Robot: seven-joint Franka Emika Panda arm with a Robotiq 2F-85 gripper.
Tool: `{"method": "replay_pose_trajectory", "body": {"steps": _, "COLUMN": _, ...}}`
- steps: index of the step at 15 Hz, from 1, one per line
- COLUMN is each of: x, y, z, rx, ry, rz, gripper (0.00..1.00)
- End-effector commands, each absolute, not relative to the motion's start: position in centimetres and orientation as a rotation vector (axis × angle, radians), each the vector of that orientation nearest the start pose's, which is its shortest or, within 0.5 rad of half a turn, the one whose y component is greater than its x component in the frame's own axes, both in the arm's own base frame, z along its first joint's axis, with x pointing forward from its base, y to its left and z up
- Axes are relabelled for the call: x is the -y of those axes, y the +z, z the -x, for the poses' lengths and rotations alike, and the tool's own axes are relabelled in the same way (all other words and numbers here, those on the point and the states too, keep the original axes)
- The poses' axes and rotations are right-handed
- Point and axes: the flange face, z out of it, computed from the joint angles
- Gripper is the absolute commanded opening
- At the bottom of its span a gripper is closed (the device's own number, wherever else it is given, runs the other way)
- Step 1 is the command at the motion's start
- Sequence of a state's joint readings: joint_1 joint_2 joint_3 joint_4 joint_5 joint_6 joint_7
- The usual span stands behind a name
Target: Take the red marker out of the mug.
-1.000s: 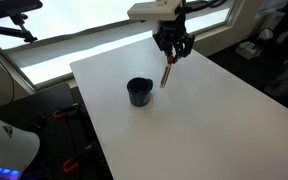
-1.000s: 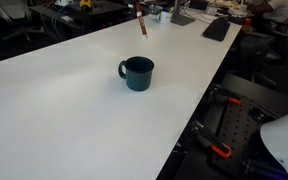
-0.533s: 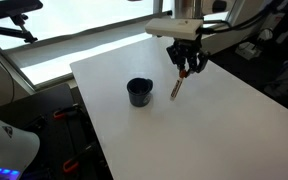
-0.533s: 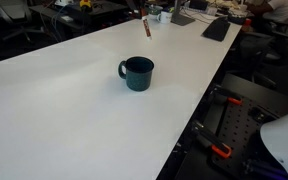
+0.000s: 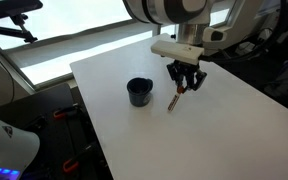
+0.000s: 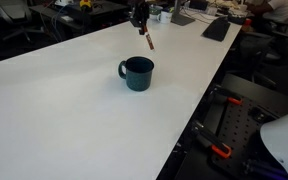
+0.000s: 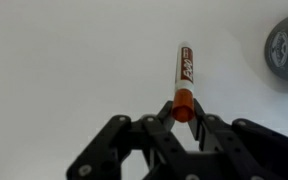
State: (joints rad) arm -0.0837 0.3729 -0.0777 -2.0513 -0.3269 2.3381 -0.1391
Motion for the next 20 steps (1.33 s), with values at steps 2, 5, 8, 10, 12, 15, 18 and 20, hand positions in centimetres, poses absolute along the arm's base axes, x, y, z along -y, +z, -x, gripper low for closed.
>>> {"method": "replay_pose_trajectory", "body": {"steps": 2, "x": 10.6, "y": 22.9, "z": -58.0, "rx": 0.356, "ry": 0.348, "rz": 3.336, "gripper": 0.05}}
{"method": "replay_pose_trajectory", "body": {"steps": 5, "x": 10.4, "y": 21.4, "z": -57.3, "rx": 0.341, "ry": 0.435, "rz": 3.327, "gripper": 0.05}}
{"method": "replay_pose_trajectory", "body": {"steps": 8, "x": 10.4, "y": 20.2, "z": -56.6, "rx": 0.336, "ry": 0.505, "rz": 3.316, "gripper": 0.05}}
{"method": "replay_pose_trajectory", "body": {"steps": 10, "x": 10.4, "y": 19.6, "z": -56.3, "rx": 0.333, "ry": 0.533, "rz": 3.306, "gripper": 0.05}}
{"method": "replay_pose_trajectory", "body": {"steps": 12, "x": 10.4, "y": 19.2, "z": -56.2, "rx": 0.336, "ry": 0.545, "rz": 3.300, "gripper": 0.05}}
{"method": "replay_pose_trajectory", "body": {"steps": 15, "x": 10.3, "y": 18.7, "z": -56.1, "rx": 0.346, "ry": 0.553, "rz": 3.292, "gripper": 0.05}}
{"method": "replay_pose_trajectory", "body": {"steps": 18, "x": 10.6, "y": 18.0, "z": -56.1, "rx": 0.344, "ry": 0.561, "rz": 3.284, "gripper": 0.05}}
{"method": "replay_pose_trajectory", "body": {"steps": 20, "x": 10.8, "y": 17.8, "z": -56.1, "rx": 0.346, "ry": 0.564, "rz": 3.281, "gripper": 0.05}}
